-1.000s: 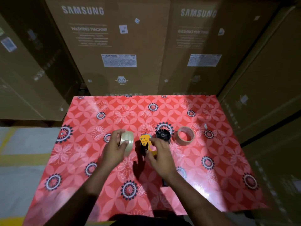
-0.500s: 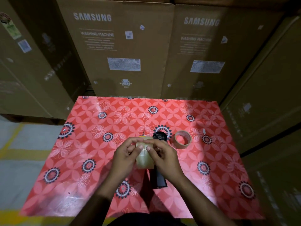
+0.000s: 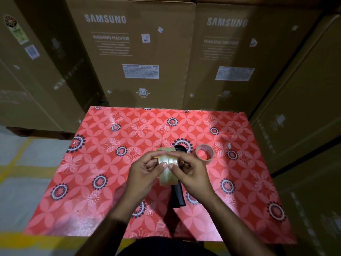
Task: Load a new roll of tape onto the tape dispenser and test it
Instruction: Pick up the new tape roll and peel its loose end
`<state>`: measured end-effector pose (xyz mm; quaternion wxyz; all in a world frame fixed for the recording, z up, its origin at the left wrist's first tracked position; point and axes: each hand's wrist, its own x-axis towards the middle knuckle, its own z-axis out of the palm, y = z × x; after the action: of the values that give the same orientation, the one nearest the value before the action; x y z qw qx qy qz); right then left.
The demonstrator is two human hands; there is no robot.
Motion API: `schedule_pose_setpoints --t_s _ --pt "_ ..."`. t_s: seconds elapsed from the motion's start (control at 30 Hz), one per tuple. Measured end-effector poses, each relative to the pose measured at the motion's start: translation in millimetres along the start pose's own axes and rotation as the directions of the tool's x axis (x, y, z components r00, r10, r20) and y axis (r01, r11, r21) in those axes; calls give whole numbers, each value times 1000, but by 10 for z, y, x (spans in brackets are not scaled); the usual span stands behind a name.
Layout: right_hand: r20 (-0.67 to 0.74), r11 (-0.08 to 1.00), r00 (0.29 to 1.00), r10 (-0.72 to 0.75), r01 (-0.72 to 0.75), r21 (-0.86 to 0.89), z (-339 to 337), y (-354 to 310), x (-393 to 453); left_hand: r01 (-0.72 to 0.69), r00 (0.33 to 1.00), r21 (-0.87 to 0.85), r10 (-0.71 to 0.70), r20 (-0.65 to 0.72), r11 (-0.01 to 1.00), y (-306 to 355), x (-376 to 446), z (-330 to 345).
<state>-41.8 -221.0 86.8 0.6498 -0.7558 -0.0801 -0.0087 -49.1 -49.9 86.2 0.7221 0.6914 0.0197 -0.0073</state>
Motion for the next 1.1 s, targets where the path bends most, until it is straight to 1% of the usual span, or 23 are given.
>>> schedule_pose_setpoints --t_s 0.07,0.17,0.23,0.33,0.43,0.57,0.63,0.77,0.83,0.93,1.0,1.1 --pt "-9 1000 1000 -1 1 13 -15 -23 -14 -6 1000 14 6 25 1000 21 -28 2" --pt "-40 1000 999 11 -10 14 -3 -47 -42 17 997 -29 -15 81 999 35 -57 7" --pt "-37 999 999 16 -15 33 5 -62 -62 19 997 -45 -15 79 999 39 -67 14" --pt "20 997 1000 17 -18 75 -23 -98 -74 10 999 -68 -7 46 998 58 -87 34" --pt "39 999 999 6 -8 50 -67 -84 -40 -18 999 -50 20 49 999 53 -80 38" --pt "-16 999 1000 12 -11 49 -35 -59 -51 11 992 -61 -3 128 998 68 -75 8" --pt "0 999 1000 12 -12 36 -31 -66 -76 11 988 -41 -5 152 999 65 -90 -11" --pt "95 998 995 16 -22 62 -60 -87 -66 -37 997 23 35 62 999 35 -91 -29" --pt "73 997 997 26 -31 67 -59 -85 -47 -57 998 50 55 31 997 43 -79 -15" --pt "42 999 999 25 -26 20 -36 -61 -51 -59 997 31 57 53 998 34 -81 -6" --pt "68 1000 998 3 -4 21 -23 -74 -84 -76 996 23 75 45 997 33 -86 -17" --pt "112 998 994 1 -8 67 -50 -94 -99 -90 996 20 89 7 996 41 -108 -26"
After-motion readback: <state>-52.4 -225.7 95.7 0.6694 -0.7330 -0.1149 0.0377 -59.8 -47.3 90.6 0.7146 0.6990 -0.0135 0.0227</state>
